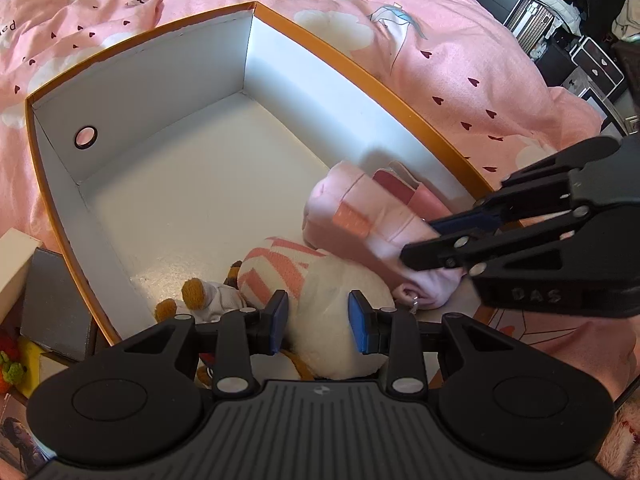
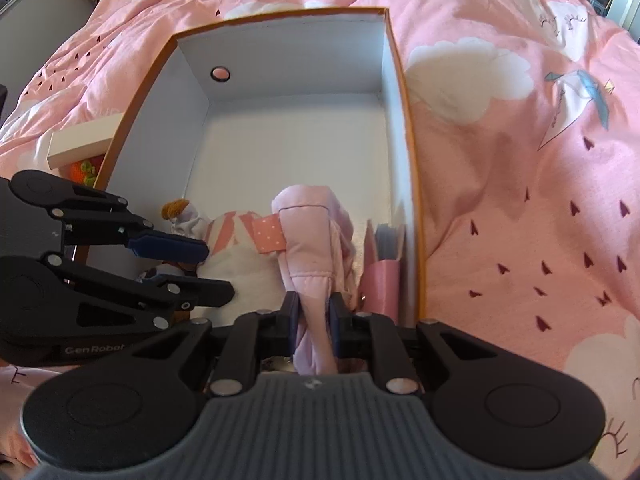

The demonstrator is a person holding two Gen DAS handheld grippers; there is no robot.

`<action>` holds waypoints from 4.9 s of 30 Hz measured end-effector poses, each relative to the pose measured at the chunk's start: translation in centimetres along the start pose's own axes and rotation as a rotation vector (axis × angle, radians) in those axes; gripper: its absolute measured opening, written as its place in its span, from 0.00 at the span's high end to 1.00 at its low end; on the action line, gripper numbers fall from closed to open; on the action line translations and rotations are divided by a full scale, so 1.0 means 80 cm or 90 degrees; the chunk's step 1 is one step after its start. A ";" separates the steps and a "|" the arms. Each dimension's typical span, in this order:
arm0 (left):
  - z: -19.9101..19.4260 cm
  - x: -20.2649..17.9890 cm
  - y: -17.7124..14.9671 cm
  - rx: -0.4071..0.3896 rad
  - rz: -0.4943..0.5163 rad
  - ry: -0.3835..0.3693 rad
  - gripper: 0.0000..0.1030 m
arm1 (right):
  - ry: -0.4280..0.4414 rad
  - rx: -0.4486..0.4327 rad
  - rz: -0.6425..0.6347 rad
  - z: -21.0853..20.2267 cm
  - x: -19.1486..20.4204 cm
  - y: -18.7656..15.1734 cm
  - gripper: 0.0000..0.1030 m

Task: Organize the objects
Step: 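Carry the pink pouch into the orange box and release it beside the plushes, then grasp the photo card pack with the left tool while the right tool reaches the black box, then grasp the small black box with the right tool and lift it, then carry the photo card pack and black box into the orange box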

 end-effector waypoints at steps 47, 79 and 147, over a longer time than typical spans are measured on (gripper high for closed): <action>-0.150 0.212 -0.179 -0.133 -0.429 0.189 0.51 | 0.144 -0.048 -0.358 0.040 0.291 0.055 0.62; -0.107 0.248 -0.168 -0.151 -0.444 0.133 0.76 | 0.095 0.142 -0.460 0.122 0.312 0.093 0.48; -0.004 0.108 0.089 -0.094 -0.359 0.093 0.76 | -0.018 -0.053 -0.421 0.027 0.026 0.148 0.27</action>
Point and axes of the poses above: each gripper's, at about its wrist camera, not at the fingertips, and z roughly the way its jaws point, x to its left, y to its top, the point moved 7 cm from there along z, roughly the way its jaws point
